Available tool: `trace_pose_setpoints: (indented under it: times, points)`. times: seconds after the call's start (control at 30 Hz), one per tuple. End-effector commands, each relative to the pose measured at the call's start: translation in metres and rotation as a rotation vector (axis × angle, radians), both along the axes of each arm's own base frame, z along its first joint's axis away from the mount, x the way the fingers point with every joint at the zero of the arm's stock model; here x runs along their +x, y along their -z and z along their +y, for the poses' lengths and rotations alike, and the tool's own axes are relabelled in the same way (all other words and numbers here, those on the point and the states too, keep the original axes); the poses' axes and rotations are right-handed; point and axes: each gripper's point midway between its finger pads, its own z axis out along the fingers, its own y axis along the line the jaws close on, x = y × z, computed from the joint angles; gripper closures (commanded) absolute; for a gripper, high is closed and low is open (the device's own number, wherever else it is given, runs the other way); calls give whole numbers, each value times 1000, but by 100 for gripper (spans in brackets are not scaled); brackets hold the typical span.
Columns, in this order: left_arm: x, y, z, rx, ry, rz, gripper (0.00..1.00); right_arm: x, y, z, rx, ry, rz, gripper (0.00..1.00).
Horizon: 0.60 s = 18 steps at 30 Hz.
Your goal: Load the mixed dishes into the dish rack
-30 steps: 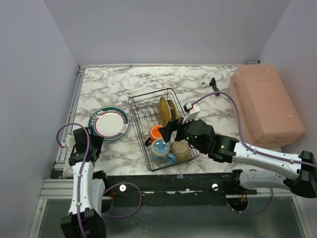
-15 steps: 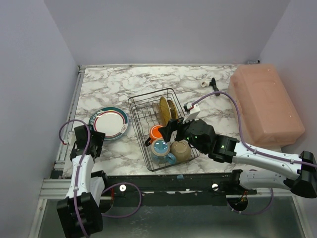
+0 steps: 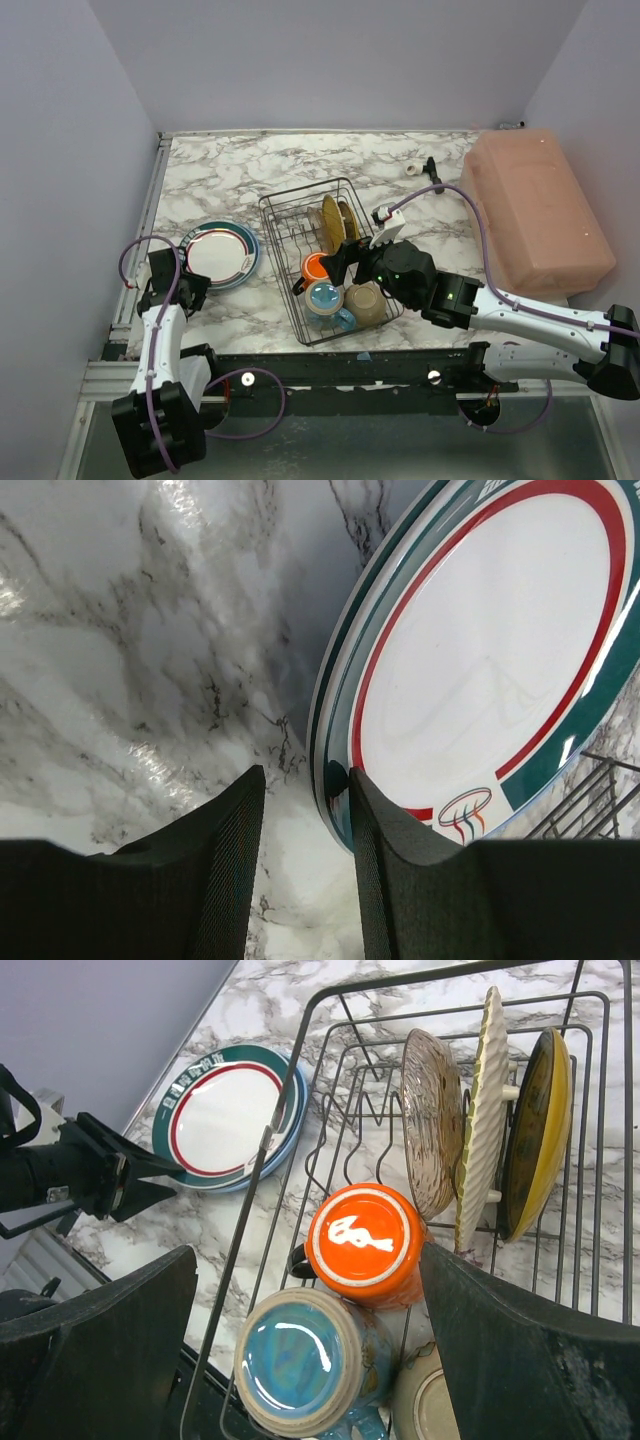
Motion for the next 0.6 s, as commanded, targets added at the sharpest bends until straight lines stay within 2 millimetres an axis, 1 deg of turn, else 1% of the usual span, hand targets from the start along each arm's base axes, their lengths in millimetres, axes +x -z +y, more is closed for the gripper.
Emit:
trace_pose_setpoints:
  times: [0.0, 0.07, 0.17, 0.23, 0.3, 0.37, 0.47, 0.57]
  points:
    - [-22, 0, -1, 11, 14, 83, 63, 1, -21, 2, 43, 3, -33, 5]
    - [-23, -4, -1, 14, 20, 84, 68, 2, -21, 1, 43, 8, -35, 5]
    - [-21, -12, -3, 11, 31, 57, 82, 1, -22, 1, 43, 7, -35, 5]
    - [-18, -18, -5, 10, 44, 27, 86, 2, -22, 0, 44, 10, -37, 5]
    - [-17, -23, -5, 13, 46, 10, 95, 2, -22, 0, 44, 12, -36, 5]
    - [-17, -28, -4, 22, 54, 0, 100, 2, -22, 1, 45, 9, -34, 5]
    - [-16, -36, -4, 38, 64, -28, 100, 1, -20, 1, 45, 8, -30, 5]
    - [-13, -50, -3, 62, 74, -76, 100, 1, -19, 2, 43, 5, -27, 5]
